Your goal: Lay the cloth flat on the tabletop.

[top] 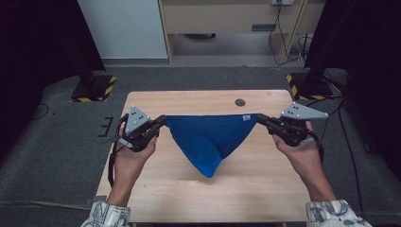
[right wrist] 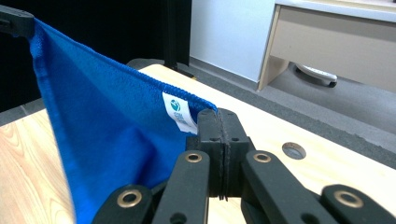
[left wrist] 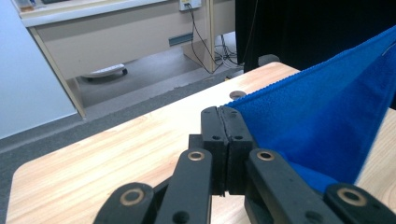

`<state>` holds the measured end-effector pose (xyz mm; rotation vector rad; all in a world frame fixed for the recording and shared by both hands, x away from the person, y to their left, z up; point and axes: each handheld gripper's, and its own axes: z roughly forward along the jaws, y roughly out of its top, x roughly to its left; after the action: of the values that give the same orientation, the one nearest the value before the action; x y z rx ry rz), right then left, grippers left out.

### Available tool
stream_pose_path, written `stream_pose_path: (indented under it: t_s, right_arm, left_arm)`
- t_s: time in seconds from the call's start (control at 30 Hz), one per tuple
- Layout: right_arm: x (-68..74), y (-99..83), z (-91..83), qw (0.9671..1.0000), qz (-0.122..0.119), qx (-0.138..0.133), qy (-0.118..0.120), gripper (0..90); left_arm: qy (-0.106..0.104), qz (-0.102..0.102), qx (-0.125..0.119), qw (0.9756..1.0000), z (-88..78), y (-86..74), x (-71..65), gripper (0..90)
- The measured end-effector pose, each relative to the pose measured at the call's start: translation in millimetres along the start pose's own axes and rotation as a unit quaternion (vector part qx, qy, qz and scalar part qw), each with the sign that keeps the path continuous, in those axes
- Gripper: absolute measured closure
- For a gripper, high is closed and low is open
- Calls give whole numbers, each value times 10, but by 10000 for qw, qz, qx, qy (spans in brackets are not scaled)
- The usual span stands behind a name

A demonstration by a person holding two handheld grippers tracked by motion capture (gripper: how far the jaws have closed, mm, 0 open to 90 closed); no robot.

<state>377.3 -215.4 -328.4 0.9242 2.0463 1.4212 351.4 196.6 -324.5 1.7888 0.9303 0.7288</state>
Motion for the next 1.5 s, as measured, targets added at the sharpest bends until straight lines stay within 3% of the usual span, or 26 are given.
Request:
stream_pose_path:
  t_s: [0.23, 0.33, 0.5, 0.77, 0.97, 1.3, 1.5]
  right_arm:
    - [54, -12, -110, 10000, -82, -4, 15, 899]
    - [43, -25, -105, 9999, -105, 46, -4, 899]
    - [-62, -100, 55, 9997, -9, 244, -56, 899]
    - [-388, -399, 597, 9959, 331, 817, -201, 899]
    - [-548, -480, 821, 9945, 461, 892, -310, 898]
    - [-727, -609, 1140, 9897, 706, 1146, -496, 898]
    - [-772, -592, 1277, 9883, 692, 1238, -567, 895]
  left_arm:
    - [-19, 86, -15, 10000, -113, 47, -54, 891]
    - [-40, 115, 66, 9999, -69, 62, -28, 890]
    - [-82, 69, 597, 9982, 273, -7, 86, 889]
    - [-27, 50, 1183, 9930, 914, -237, 226, 886]
    - [-1, -129, 1231, 9923, 1183, -320, 325, 882]
    - [53, -142, 1431, 9896, 1518, -338, 459, 879]
    - [200, -161, 1587, 9870, 1720, -427, 531, 853]
